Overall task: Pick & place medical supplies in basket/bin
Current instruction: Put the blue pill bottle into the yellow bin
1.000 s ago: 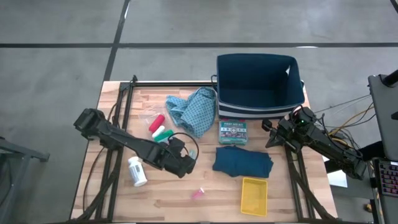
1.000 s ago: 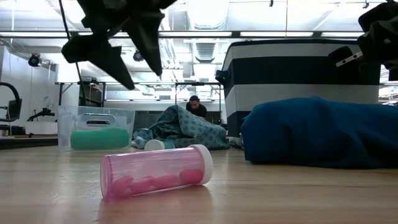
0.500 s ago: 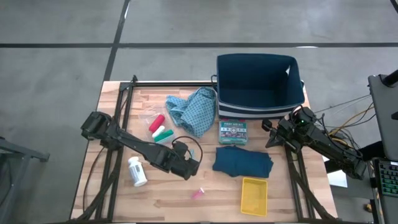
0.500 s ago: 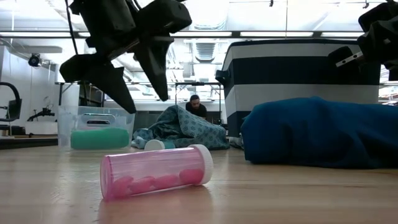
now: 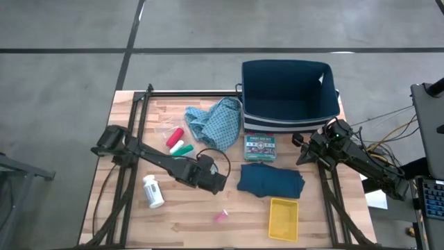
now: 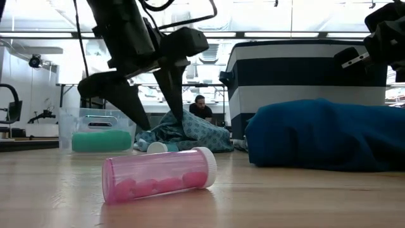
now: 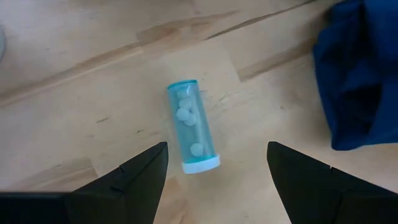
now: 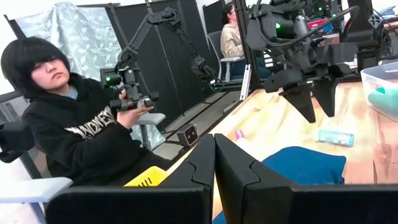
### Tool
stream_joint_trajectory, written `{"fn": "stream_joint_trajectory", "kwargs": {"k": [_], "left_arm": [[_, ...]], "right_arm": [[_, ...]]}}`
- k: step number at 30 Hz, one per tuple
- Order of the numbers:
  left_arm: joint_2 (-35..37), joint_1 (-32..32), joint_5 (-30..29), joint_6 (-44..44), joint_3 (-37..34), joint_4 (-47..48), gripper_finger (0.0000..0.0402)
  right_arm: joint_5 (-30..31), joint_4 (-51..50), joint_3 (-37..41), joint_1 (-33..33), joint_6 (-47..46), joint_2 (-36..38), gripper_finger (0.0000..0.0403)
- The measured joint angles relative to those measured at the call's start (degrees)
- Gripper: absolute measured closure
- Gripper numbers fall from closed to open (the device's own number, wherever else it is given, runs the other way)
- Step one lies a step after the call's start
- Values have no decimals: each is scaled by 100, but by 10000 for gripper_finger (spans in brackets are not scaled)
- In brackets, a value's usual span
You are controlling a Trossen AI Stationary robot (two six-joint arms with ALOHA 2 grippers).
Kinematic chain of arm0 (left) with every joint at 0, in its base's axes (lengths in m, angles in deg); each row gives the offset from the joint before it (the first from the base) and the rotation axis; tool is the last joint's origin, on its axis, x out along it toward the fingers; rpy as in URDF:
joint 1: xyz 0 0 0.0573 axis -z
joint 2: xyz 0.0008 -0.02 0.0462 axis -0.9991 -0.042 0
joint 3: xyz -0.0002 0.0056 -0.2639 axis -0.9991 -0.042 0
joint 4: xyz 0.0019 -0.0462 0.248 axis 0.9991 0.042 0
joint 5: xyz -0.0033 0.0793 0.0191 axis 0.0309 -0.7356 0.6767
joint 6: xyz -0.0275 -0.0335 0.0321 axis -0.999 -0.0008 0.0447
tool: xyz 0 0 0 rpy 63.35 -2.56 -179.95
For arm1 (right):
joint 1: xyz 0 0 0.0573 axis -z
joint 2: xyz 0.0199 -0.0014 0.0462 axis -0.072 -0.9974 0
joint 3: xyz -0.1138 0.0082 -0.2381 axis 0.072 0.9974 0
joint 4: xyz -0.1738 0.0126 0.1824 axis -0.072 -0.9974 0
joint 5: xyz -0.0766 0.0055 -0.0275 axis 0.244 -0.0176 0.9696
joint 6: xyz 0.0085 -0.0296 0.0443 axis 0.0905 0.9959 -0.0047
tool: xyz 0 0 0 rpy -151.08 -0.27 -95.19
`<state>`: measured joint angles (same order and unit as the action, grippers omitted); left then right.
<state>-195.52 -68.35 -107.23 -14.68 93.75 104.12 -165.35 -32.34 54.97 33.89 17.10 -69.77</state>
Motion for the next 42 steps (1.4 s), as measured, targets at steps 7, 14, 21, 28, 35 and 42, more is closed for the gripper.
{"fn": "stream_joint_trajectory", "kwargs": {"k": [7,14,21,28,35,42], "left_arm": [[-44,-128,-22,16,-2,-21,121],[-166,-181,-30,178,-9,-37,121],[-497,-209,36,209,-15,-269,121],[-550,-214,37,239,-15,-285,121],[-700,-216,57,255,-15,-290,121],[-700,-216,77,320,-15,-326,138]], "right_arm": [[1,1,0,1,0,0,394],[1,2,0,2,0,0,394],[0,1,0,0,0,0,394],[1,13,0,0,0,0,394],[1,13,0,2,0,0,394],[1,11,0,1,0,0,394]]}}
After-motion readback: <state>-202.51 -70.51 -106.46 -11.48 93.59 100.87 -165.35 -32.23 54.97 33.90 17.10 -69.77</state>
